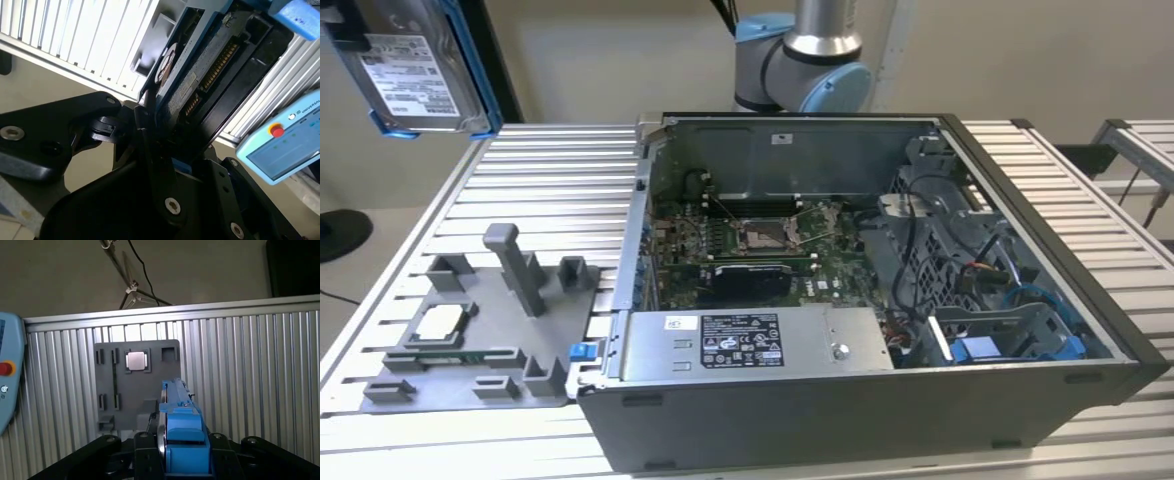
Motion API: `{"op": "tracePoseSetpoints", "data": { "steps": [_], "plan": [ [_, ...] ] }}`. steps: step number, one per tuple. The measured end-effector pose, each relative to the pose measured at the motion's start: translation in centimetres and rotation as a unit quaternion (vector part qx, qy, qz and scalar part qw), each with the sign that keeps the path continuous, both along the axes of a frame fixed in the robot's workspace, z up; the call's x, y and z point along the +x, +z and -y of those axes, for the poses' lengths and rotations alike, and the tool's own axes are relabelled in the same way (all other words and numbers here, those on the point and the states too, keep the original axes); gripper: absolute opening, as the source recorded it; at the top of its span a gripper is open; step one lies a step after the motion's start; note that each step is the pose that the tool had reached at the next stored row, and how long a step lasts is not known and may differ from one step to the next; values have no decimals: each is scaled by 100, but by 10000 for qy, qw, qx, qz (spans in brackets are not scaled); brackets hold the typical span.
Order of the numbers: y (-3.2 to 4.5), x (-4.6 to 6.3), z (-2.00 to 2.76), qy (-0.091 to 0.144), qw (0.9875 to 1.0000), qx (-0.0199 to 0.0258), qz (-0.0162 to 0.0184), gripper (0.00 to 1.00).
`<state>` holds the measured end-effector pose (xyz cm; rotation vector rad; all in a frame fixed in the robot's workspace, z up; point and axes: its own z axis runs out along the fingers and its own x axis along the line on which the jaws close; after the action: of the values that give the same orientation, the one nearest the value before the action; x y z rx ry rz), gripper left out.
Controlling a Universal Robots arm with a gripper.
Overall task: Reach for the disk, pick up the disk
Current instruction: 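Pick up the disk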
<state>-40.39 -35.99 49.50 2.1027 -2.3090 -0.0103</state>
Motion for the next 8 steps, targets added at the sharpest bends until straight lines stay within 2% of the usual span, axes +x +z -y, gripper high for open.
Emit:
{"op": "tracePoseSetpoints", "data": {
  "steps": [8],
  "plan": [
    [2,74,0,0,10000,-5,0,0]
  ]
}}
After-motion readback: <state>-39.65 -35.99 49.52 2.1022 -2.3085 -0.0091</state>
